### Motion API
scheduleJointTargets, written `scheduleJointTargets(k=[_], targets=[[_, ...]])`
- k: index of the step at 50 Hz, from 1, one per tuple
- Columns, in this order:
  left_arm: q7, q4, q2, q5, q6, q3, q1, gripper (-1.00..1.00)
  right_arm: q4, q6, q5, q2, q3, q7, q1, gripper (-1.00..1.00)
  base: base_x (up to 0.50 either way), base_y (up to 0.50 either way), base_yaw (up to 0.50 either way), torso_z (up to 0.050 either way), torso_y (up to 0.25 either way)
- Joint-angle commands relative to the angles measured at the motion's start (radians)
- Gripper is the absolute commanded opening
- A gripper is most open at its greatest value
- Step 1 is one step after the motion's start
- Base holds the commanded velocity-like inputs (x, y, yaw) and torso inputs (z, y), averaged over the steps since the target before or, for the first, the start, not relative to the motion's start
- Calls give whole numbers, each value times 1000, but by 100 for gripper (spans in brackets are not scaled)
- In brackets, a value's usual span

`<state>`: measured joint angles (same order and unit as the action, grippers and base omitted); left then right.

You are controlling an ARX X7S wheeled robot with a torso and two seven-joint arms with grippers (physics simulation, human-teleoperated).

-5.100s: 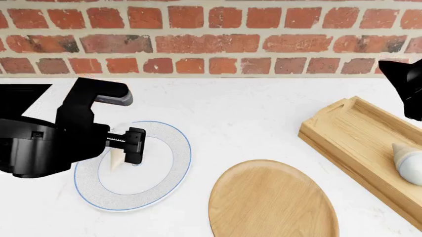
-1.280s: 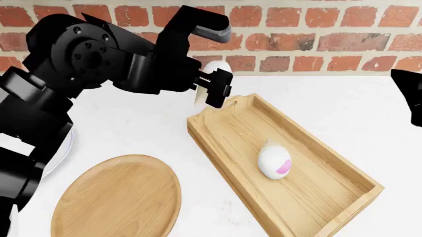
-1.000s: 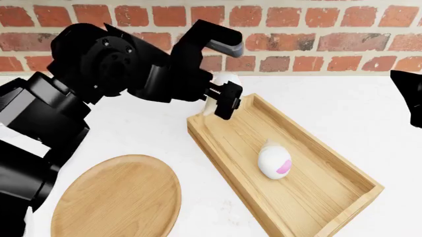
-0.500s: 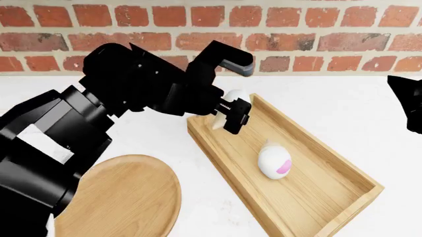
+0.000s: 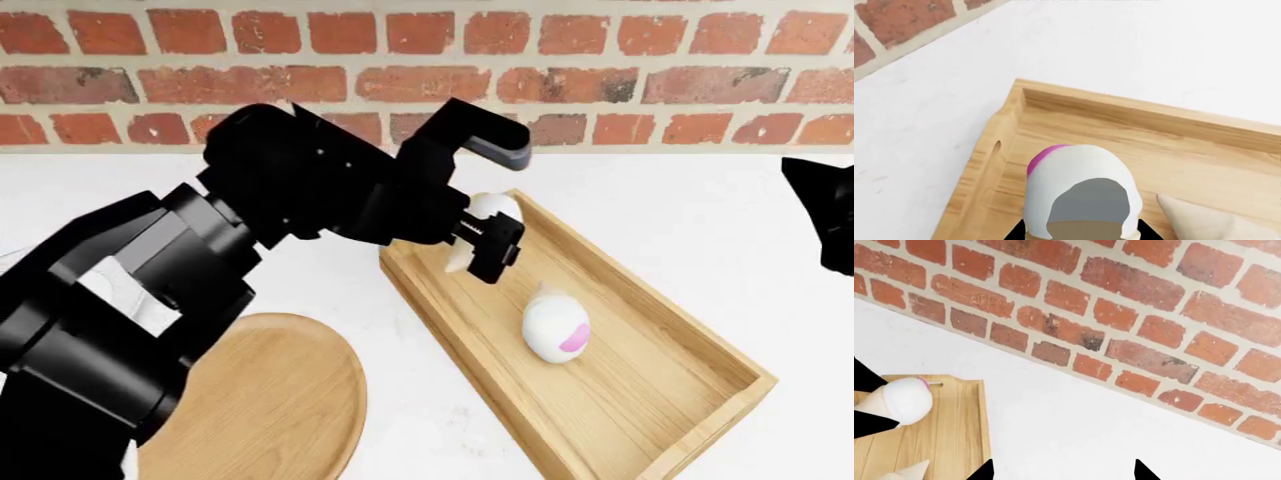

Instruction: Move the dessert items from the plate to the tray.

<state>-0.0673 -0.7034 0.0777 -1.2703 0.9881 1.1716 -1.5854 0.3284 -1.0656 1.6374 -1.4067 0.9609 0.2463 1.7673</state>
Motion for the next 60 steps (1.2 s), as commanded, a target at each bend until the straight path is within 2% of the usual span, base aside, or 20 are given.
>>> scheduleJointTargets(k=[1,2,22,28,38,47,55,60], targets=[[-6,-24,-17,1,-18,5,2,-100,9,12,-1,-7,-1,-5,-13,100,0,0,0,0,0],[-6,-24,-17,1,-19,5,3,100,8,13,0,-8,-1,-5,-14,100,0,0,0,0,0],[17,8,1,-37,-6,-27,-37,100,10,36,-12,-15,0,-21,-38,100,0,0,0,0,0],[98,79,48,-101,41,-80,-71,100,10,42,-8,-18,-7,-13,-36,100,0,0,0,0,0],[403,375,250,-354,163,-247,-105,100,16,23,21,1,-26,16,-14,100,0,0,0,0,0],[680,606,431,-581,225,-326,-119,100,24,-5,32,15,-49,36,21,100,0,0,0,0,0],[814,760,637,-730,208,-391,-97,100,29,-15,45,18,-63,46,36,100,0,0,0,0,0],[845,809,692,-771,196,-405,-80,100,27,-25,56,24,-70,54,46,100,0,0,0,0,0]])
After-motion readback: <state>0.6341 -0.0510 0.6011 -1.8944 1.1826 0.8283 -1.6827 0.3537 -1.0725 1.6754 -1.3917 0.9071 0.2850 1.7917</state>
